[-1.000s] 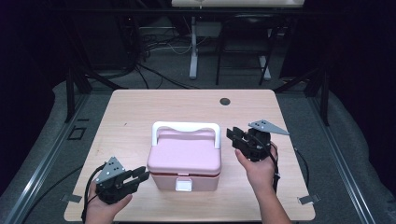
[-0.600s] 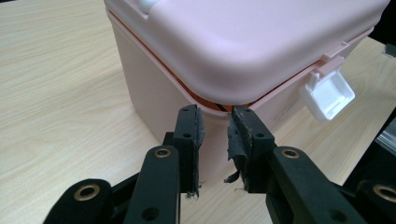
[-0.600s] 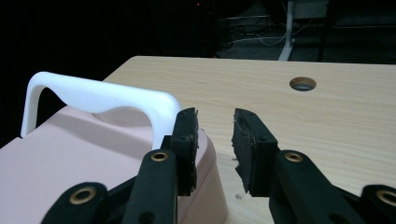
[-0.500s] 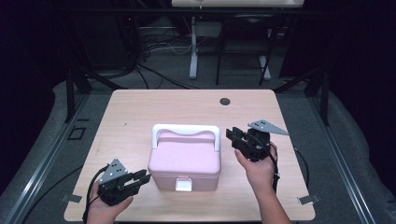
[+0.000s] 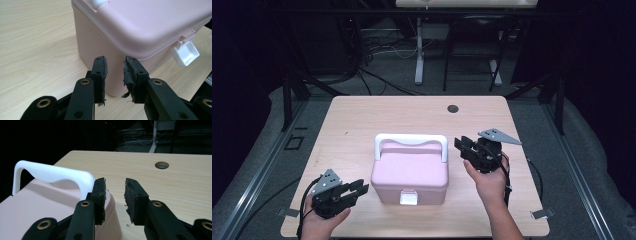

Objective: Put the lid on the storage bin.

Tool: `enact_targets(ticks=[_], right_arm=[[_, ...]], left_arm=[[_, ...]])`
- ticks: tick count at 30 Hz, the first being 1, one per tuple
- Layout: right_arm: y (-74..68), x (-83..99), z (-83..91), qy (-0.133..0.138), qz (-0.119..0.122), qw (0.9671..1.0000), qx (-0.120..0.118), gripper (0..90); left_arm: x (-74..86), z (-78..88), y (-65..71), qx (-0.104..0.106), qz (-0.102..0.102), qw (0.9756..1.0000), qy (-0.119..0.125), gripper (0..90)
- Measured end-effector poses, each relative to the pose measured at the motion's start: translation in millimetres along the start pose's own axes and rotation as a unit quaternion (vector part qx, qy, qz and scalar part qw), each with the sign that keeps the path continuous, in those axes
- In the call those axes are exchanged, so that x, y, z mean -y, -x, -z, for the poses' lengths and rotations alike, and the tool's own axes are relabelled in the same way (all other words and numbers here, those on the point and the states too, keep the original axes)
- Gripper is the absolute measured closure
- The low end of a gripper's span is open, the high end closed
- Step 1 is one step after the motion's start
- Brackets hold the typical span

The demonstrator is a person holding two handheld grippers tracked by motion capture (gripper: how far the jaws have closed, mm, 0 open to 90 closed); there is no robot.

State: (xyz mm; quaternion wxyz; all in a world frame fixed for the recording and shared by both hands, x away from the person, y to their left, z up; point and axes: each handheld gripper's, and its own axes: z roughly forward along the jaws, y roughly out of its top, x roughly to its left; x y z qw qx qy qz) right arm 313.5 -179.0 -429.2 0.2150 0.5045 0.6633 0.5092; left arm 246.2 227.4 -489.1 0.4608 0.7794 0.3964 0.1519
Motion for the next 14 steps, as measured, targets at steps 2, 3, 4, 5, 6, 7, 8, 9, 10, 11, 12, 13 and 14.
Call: enact_targets(ticks=[2, 3, 4, 5, 6, 7, 8, 9, 10, 11, 12, 13, 14], right_arm=[[0.3, 0.1, -0.1, -0.001, 0.0, 1.0, 0.0, 69.3], [0.3, 0.1, -0.1, -0.001, 0.0, 1.0, 0.0, 69.3], [0.5, 0.2, -0.3, -0.001, -0.001, 1.0, 0.0, 68.9], [0.9, 0.4, -0.5, -0.001, -0.001, 1.0, 0.0, 68.4], [1.0, 0.5, -0.7, 0.0, -0.001, 1.0, 0.0, 67.9], [1.0, 0.5, -0.7, 0.0, 0.0, 1.0, 0.0, 67.0], [0.9, 0.5, -0.6, 0.002, 0.001, 1.0, 0.0, 65.7], [0.9, 0.5, -0.6, 0.002, 0.001, 1.0, 0.0, 65.7], [1.0, 0.5, -0.7, 0.002, 0.001, 1.0, 0.0, 65.3], [1.1, 0.5, -0.8, 0.002, 0.001, 1.0, -0.001, 63.9], [1.2, 0.5, -1.1, 0.003, 0.001, 1.0, -0.002, 63.1], [1.4, 0.5, -1.3, 0.001, 0.002, 1.0, -0.002, 62.3], [1.7, 0.5, -1.6, 0.001, 0.002, 1.0, -0.003, 61.6]], left_arm=[[0.5, -0.2, -1.2, -0.002, 0.002, 1.0, 0.0, 69.2], [1.0, -0.4, -2.0, -0.002, 0.003, 1.0, 0.0, 69.2], [1.5, -0.8, -2.9, -0.004, 0.004, 1.0, 0.0, 68.7], [1.9, -1.0, -3.8, -0.003, 0.006, 1.0, 0.0, 68.2], [2.7, -1.5, -4.7, -0.006, 0.006, 1.0, 0.001, 67.7], [3.0, -1.6, -5.3, -0.007, 0.007, 1.0, 0.001, 66.7], [3.5, -1.7, -6.1, -0.008, 0.008, 0.9999, -0.001, 65.7], [3.9, -1.9, -6.8, -0.009, 0.008, 0.9999, 0.0, 65.7], [4.5, -2.1, -7.7, -0.011, 0.009, 0.9999, -0.001, 64.9], [4.9, -2.2, -8.2, -0.013, 0.011, 0.9999, 0.0, 63.9], [5.2, -2.3, -9.1, -0.014, 0.01, 0.9999, 0.001, 63.0], [5.4, -2.2, -9.8, -0.016, 0.01, 0.9998, 0.0, 61.6], [6.0, -2.3, -10.7, -0.017, 0.012, 0.9998, 0.003, 60.8]])
